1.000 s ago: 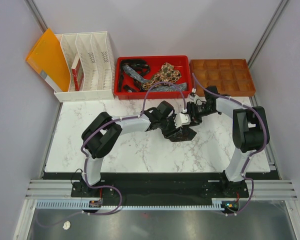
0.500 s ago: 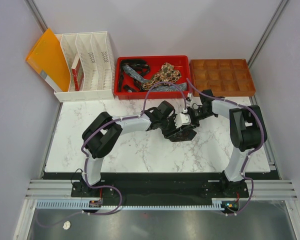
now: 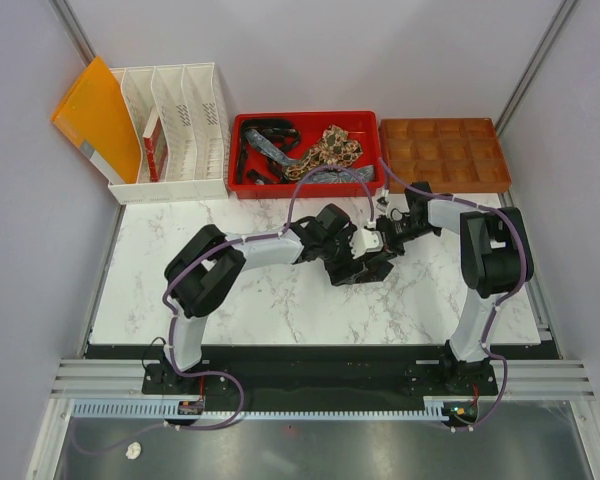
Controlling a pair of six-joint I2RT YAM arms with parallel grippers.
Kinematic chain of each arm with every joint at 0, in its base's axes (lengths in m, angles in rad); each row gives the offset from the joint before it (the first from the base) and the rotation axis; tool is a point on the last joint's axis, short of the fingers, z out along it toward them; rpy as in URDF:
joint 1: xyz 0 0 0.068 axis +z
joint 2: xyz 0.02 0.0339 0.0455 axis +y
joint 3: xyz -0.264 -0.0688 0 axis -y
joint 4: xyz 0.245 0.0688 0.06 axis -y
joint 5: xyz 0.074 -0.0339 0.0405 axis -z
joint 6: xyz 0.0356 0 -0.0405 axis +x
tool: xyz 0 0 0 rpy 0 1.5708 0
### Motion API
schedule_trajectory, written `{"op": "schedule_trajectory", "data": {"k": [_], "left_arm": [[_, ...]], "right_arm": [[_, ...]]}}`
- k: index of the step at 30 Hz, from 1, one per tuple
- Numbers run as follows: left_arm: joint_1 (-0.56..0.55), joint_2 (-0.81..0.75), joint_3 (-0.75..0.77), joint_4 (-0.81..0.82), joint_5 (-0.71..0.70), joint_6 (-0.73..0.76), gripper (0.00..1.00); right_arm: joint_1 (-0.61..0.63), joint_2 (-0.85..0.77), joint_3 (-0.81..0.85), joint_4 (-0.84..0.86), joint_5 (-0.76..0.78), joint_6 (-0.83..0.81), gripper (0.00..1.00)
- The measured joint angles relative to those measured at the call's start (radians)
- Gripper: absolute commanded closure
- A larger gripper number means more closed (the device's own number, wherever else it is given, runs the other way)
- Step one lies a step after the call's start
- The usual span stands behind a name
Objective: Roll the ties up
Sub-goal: Roll the tie at the center of the board.
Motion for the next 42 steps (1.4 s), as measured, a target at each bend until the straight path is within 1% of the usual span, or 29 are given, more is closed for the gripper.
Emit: {"op": "schedule_trajectory", "data": {"k": [5, 7, 12, 17, 26, 33, 36, 37, 39, 40, 42], "left_arm": [[0.000, -0.019, -0.008, 0.006, 0.004, -0.001, 0.02], [0.000, -0.023, -0.008, 0.006, 0.006, -0.003, 0.00], [0.002, -0.023, -0.008, 0.008, 0.013, -0.003, 0.00], [0.002, -0.023, -0.008, 0.034, 0.035, -0.004, 0.00], [0.002, -0.025, -0.039, 0.163, 0.071, -0.004, 0.00], [-0.010, -0.025, -0.042, 0.211, 0.084, 0.018, 0.01], [-0.016, -0.021, -0.041, 0.217, 0.087, 0.035, 0.09], [-0.018, -0.016, -0.039, 0.217, 0.089, 0.042, 0.14], [-0.021, -0.007, -0.034, 0.213, 0.090, 0.048, 0.21], [-0.023, -0.001, -0.029, 0.209, 0.090, 0.053, 0.30], [-0.023, 0.008, -0.024, 0.201, 0.092, 0.057, 0.40]], "right_arm": [[-0.027, 0.018, 0.000, -0.019, 0.014, -0.019, 1.00], [-0.030, 0.021, 0.001, -0.026, 0.019, -0.025, 1.00], [-0.033, 0.027, 0.015, -0.048, 0.047, -0.048, 1.00], [-0.034, 0.034, 0.034, -0.084, 0.112, -0.076, 1.00], [-0.023, 0.035, 0.056, -0.117, 0.189, -0.111, 1.00], [0.004, 0.042, 0.080, -0.140, 0.220, -0.130, 1.00], [0.014, 0.050, 0.091, -0.150, 0.220, -0.133, 1.00], [0.017, 0.053, 0.094, -0.153, 0.220, -0.133, 1.00], [0.020, 0.056, 0.099, -0.157, 0.219, -0.134, 1.00], [0.021, 0.059, 0.101, -0.159, 0.217, -0.134, 1.00], [0.022, 0.067, 0.107, -0.163, 0.206, -0.134, 1.00]]}}
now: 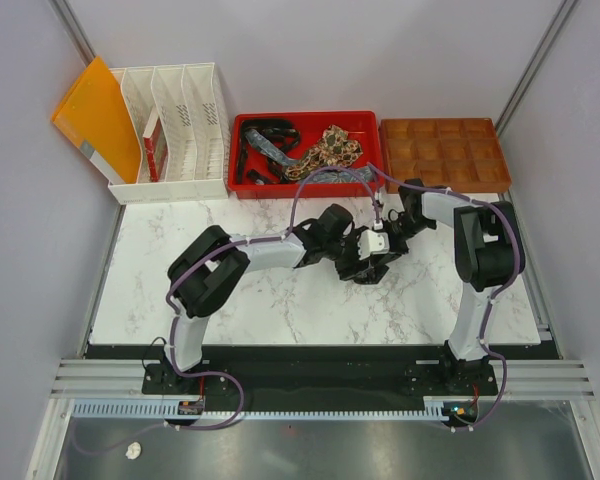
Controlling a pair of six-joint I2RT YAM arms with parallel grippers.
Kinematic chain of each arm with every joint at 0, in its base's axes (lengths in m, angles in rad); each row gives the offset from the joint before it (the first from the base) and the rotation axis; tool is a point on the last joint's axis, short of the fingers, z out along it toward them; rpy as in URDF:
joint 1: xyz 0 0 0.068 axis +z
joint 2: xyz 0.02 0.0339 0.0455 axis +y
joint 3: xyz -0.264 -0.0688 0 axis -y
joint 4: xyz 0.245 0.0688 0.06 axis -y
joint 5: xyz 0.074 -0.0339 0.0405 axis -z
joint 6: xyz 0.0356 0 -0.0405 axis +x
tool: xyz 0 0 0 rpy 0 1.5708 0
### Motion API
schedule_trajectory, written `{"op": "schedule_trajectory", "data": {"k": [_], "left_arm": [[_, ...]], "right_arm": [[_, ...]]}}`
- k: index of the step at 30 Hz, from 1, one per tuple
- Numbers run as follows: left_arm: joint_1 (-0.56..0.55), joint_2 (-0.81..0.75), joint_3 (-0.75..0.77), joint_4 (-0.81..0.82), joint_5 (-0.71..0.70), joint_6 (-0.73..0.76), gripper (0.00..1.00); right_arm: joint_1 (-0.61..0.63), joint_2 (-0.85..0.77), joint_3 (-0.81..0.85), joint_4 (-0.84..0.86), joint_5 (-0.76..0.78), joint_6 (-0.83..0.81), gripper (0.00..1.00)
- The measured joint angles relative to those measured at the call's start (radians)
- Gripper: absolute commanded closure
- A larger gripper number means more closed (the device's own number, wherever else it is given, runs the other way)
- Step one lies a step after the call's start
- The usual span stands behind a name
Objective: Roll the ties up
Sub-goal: Roll the tie at the center of the board.
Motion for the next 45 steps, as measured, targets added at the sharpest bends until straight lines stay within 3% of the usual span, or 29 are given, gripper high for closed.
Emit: {"op": "schedule_trajectory", "data": {"k": [4, 7, 8, 11, 16, 22, 25, 34, 45], "left_arm": [[0.001, 0.005, 0.012, -0.037, -0.006, 0.006, 0.67], [0.000, 0.005, 0.027, -0.078, -0.020, 0.006, 0.77], [-0.002, 0.006, 0.038, -0.103, -0.030, 0.006, 0.78], [-0.005, 0.011, 0.069, -0.160, -0.057, 0.006, 0.81], [-0.009, 0.030, 0.105, -0.215, -0.089, 0.004, 0.82], [-0.016, 0.057, 0.156, -0.264, -0.101, 0.003, 0.81], [-0.019, 0.071, 0.182, -0.285, -0.105, 0.004, 0.81], [-0.023, 0.078, 0.193, -0.303, -0.115, 0.004, 0.81], [-0.023, 0.079, 0.195, -0.306, -0.120, 0.003, 0.82]], "right_arm": [[0.006, 0.014, 0.006, -0.003, -0.030, 0.001, 0.91], [0.010, 0.015, 0.012, -0.003, -0.033, 0.006, 0.75], [0.010, 0.015, 0.013, 0.001, -0.028, 0.010, 0.66], [-0.006, 0.015, 0.014, 0.008, -0.026, 0.035, 0.50], [-0.088, -0.021, -0.002, 0.023, -0.042, 0.093, 0.30], [-0.130, -0.127, -0.095, 0.039, -0.061, 0.156, 0.26], [-0.126, -0.137, -0.145, 0.059, -0.072, 0.194, 0.16], [-0.146, -0.165, -0.253, 0.179, -0.118, 0.353, 0.14], [-0.161, -0.248, -0.427, 0.459, -0.219, 0.544, 0.08]]}}
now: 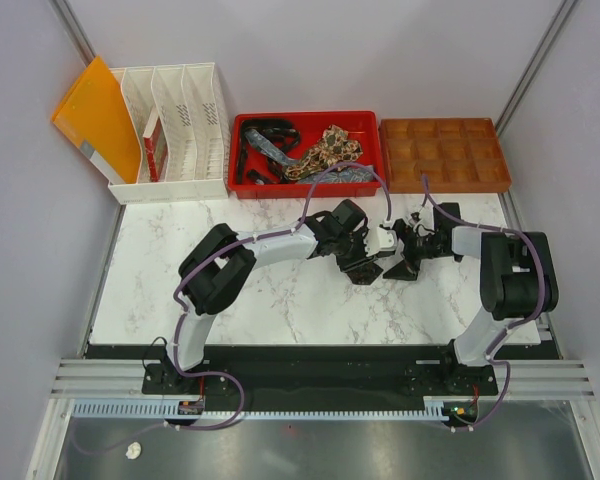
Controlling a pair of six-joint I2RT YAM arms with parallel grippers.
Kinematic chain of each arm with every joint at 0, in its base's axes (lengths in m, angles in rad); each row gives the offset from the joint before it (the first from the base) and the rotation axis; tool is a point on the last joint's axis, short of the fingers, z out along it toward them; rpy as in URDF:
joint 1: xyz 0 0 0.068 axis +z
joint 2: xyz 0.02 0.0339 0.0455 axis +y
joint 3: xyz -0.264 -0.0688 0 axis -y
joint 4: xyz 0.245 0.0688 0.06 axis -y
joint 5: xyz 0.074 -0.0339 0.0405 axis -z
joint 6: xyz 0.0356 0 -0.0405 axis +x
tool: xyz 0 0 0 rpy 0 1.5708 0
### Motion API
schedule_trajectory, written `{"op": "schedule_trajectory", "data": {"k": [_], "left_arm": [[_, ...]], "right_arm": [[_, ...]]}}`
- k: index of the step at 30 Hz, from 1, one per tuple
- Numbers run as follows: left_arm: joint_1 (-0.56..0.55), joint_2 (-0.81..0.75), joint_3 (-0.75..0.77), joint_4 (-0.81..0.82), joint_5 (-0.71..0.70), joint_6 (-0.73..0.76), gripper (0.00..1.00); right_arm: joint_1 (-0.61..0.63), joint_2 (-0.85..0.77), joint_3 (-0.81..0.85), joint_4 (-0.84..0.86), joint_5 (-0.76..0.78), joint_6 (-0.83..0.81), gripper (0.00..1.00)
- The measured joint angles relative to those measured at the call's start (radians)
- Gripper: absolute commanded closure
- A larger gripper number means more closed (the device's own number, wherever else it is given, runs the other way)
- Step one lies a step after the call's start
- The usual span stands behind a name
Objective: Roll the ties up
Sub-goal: Roll the tie at the center of the board, then pick up the tie at the center of the board.
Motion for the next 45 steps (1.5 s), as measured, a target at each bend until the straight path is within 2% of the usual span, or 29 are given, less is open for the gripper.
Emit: {"op": "schedule_trajectory", "data": {"k": [2, 13, 23, 35, 38, 41, 44, 45], "left_arm": [[0.000, 0.000, 0.000, 0.000, 0.000, 0.000, 0.82], [-0.003, 0.000, 0.000, 0.002, -0.006, 0.000, 0.83], [-0.005, 0.000, -0.002, 0.003, -0.006, 0.000, 0.84], [-0.005, 0.000, -0.002, 0.005, -0.009, 0.000, 0.84], [-0.005, 0.000, -0.002, 0.005, -0.009, 0.000, 0.84], [-0.005, 0.000, -0.003, 0.006, -0.009, 0.000, 0.84], [-0.005, 0.000, -0.003, 0.006, -0.009, 0.000, 0.84], [-0.005, 0.002, -0.003, 0.007, -0.009, 0.000, 0.84]], "right_arm": [[-0.008, -0.019, -0.023, 0.032, -0.005, 0.000, 0.02], [-0.013, -0.040, -0.050, 0.092, -0.011, -0.012, 0.02], [-0.010, -0.006, -0.119, 0.320, -0.098, 0.122, 0.02], [-0.002, -0.013, -0.112, 0.286, -0.108, 0.024, 0.02], [0.027, -0.005, -0.109, 0.312, -0.108, 0.028, 0.08], [0.048, 0.011, -0.106, 0.339, -0.108, 0.042, 0.18], [0.053, 0.023, -0.106, 0.354, -0.100, 0.052, 0.40], [0.055, 0.024, -0.106, 0.356, -0.100, 0.053, 0.43]]}}
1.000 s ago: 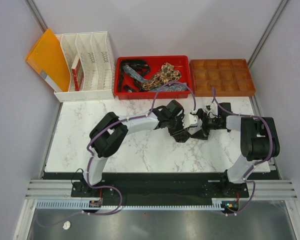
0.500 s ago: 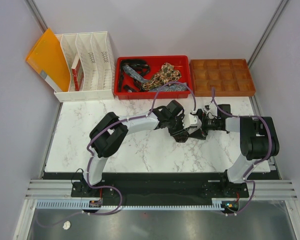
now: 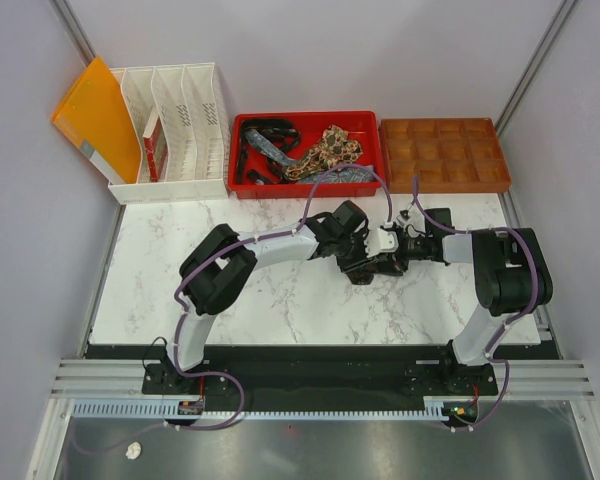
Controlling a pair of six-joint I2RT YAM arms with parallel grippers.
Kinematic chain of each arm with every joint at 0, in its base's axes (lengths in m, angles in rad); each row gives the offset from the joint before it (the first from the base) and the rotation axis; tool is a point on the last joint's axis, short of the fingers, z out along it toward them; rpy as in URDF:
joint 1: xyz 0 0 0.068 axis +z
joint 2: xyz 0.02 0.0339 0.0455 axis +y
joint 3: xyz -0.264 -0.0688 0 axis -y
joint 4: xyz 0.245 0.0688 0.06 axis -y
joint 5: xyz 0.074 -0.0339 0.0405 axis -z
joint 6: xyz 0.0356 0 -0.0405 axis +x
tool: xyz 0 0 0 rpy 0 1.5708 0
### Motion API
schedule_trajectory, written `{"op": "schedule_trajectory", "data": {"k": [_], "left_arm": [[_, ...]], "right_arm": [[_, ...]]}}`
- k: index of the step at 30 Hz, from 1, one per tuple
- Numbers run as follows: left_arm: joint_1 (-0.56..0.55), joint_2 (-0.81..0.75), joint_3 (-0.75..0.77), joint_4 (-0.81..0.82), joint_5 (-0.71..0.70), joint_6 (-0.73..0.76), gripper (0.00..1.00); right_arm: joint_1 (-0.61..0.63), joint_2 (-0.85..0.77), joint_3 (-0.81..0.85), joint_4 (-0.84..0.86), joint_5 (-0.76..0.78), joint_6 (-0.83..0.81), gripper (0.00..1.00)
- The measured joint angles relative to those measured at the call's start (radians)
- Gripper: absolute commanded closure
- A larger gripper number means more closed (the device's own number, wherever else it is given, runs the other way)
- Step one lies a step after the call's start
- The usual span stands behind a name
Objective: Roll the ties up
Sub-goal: Pick up the tie at the center of the board.
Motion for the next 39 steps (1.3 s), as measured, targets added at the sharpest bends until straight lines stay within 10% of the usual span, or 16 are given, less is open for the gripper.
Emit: {"op": "schedule_trajectory", "data": {"k": [7, 15, 17, 39], "left_arm": [[-0.004, 0.005, 0.000, 0.000, -0.019, 0.000, 0.77], [-0.003, -0.003, -0.015, 0.019, -0.035, -0.018, 0.35], [0.002, -0.018, -0.040, 0.047, -0.038, -0.031, 0.02], [0.142, -0.486, -0.284, 0.011, 0.118, -0.173, 0.00]], "right_arm": [[0.006, -0.023, 0.000, -0.011, 0.033, -0.002, 1.00], [0.012, -0.043, 0.015, -0.065, 0.069, -0.012, 1.00], [0.014, -0.048, 0.022, -0.084, 0.076, -0.012, 1.00], [-0.031, -0.099, 0.464, -0.322, 0.350, -0.158, 1.00]]}}
